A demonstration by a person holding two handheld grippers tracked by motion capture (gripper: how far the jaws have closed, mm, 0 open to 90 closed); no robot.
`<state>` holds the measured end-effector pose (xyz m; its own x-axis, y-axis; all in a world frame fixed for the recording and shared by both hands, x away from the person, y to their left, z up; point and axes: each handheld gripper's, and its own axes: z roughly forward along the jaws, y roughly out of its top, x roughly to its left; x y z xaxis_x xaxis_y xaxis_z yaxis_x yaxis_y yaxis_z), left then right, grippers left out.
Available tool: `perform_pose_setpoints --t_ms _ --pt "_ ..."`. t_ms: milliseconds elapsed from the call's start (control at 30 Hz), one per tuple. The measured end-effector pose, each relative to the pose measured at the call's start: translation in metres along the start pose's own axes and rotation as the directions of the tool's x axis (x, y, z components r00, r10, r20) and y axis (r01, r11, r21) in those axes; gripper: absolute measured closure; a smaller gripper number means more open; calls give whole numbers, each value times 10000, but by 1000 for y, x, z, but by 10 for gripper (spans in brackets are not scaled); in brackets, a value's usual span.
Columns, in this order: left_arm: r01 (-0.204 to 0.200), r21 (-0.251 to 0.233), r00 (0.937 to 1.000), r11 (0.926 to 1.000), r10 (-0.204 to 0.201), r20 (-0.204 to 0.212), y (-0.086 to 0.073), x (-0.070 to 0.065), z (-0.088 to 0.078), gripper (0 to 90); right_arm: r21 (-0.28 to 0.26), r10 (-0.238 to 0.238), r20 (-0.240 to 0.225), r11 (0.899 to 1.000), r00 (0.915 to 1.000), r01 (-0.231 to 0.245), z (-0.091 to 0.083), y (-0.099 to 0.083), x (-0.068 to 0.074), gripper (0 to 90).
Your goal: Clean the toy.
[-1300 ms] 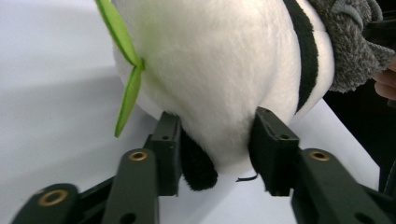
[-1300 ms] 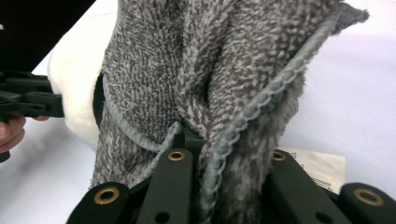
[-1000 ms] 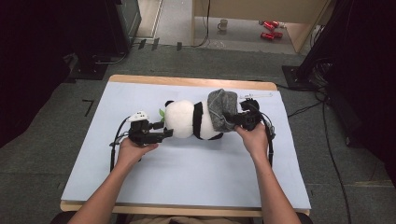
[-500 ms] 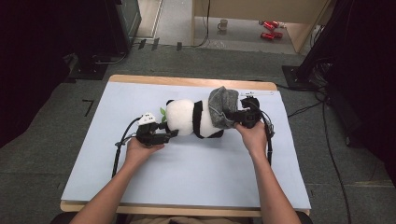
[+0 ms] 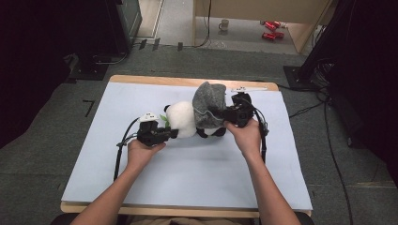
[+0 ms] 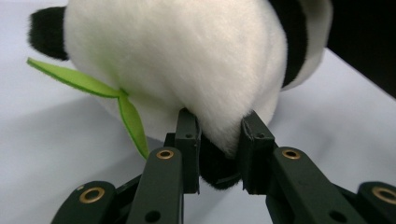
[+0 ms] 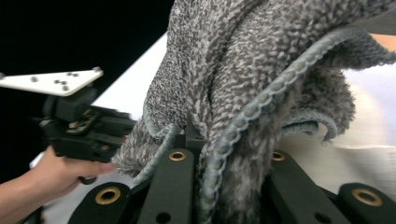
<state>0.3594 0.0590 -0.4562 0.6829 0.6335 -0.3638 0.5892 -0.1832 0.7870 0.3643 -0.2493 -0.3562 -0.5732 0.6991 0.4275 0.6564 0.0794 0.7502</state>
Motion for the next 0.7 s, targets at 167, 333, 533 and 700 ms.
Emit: perform_pose_setpoints --t_ms 167,333,533,700 --pt "33 123 9993 9999 -37 377 3 -10 -7 747 272 -377 -666 9988 9971 396 15 -1 23 815" --pt "-80 75 9987 9999 76 498 4 -19 -11 746 638 -729 -1261 9946 9893 814 37 -7 44 815" --pt "-170 326 9994 9993 160 301 2 -21 -8 745 1400 -977 -724 9843 9926 1071 68 -25 36 811" --pt "-26 472 9998 9989 17 198 0 -17 -6 745 1709 -1389 -100 9755 9903 1385 69 -26 31 811"
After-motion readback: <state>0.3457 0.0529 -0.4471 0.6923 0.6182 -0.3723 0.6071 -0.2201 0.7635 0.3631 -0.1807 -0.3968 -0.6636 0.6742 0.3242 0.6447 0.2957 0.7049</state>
